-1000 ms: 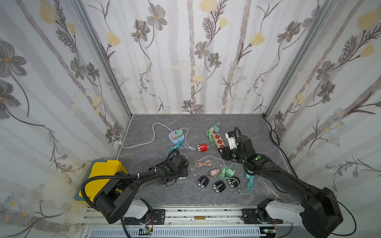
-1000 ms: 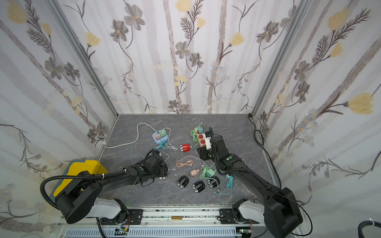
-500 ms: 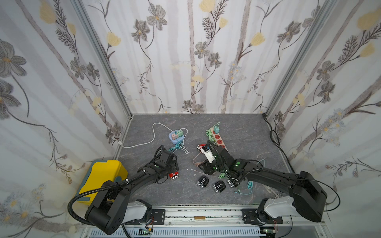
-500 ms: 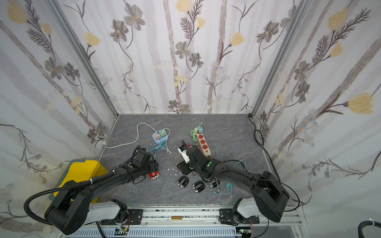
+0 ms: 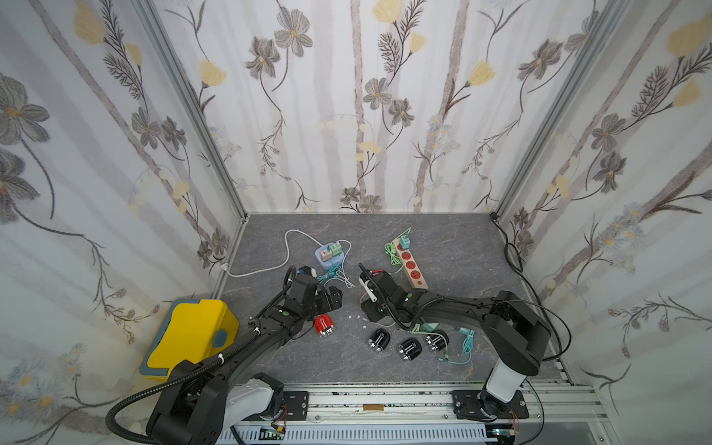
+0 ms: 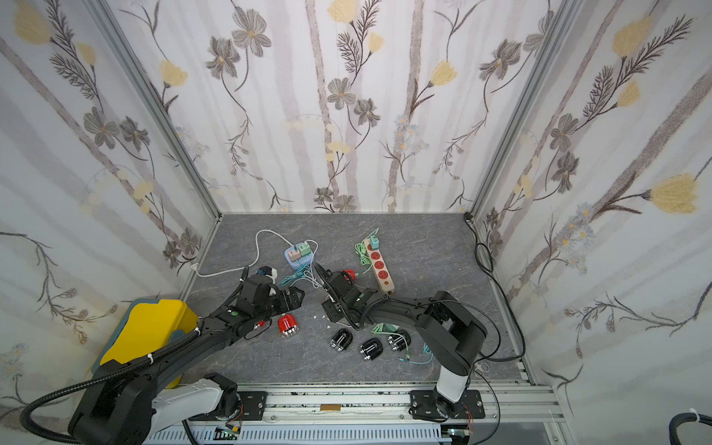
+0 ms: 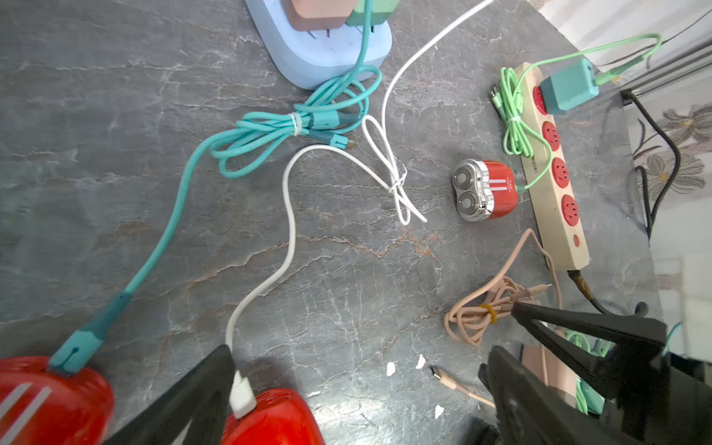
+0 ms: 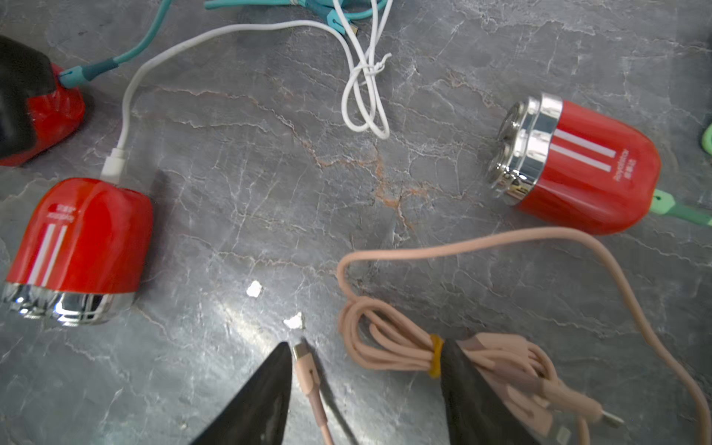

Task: Unplug the electric shaver
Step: Adjust the charging cable at the center of the board.

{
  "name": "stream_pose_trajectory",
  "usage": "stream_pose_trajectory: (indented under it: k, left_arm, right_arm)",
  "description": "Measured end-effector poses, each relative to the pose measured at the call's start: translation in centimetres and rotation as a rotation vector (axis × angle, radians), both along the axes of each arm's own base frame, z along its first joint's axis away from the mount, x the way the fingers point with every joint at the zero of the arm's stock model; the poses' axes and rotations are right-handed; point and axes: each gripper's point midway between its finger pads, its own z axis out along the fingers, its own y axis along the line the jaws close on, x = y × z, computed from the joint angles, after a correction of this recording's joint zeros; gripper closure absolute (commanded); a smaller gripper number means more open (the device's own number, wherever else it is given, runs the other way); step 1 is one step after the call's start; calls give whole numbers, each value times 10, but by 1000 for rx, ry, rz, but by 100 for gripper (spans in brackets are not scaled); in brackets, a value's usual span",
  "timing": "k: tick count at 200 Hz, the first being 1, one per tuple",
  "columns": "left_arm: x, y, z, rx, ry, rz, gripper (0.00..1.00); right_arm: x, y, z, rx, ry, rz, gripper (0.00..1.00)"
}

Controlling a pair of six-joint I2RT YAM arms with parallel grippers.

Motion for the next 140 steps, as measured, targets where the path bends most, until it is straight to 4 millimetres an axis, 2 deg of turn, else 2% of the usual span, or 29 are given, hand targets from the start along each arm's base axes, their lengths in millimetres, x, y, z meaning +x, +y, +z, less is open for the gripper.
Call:
stream_pose_trajectory:
  k: [36, 79, 115, 140]
  left_arm:
    - [10, -6, 12, -49, -59, 7, 0]
    - [19, -15, 24, -87, -111, -15, 0]
    - [19, -35, 40, -129, -179, -122, 0]
    - [21, -46, 50, -135, -231, -190, 0]
  right_arm:
    - [1, 1, -17, -37, 18, 9, 43]
    - [2, -6, -27, -71, 15, -3, 60]
    - [-2, -31, -26, -89, 14, -43, 65]
    - [-13, -51, -29, -100, 32, -69, 67]
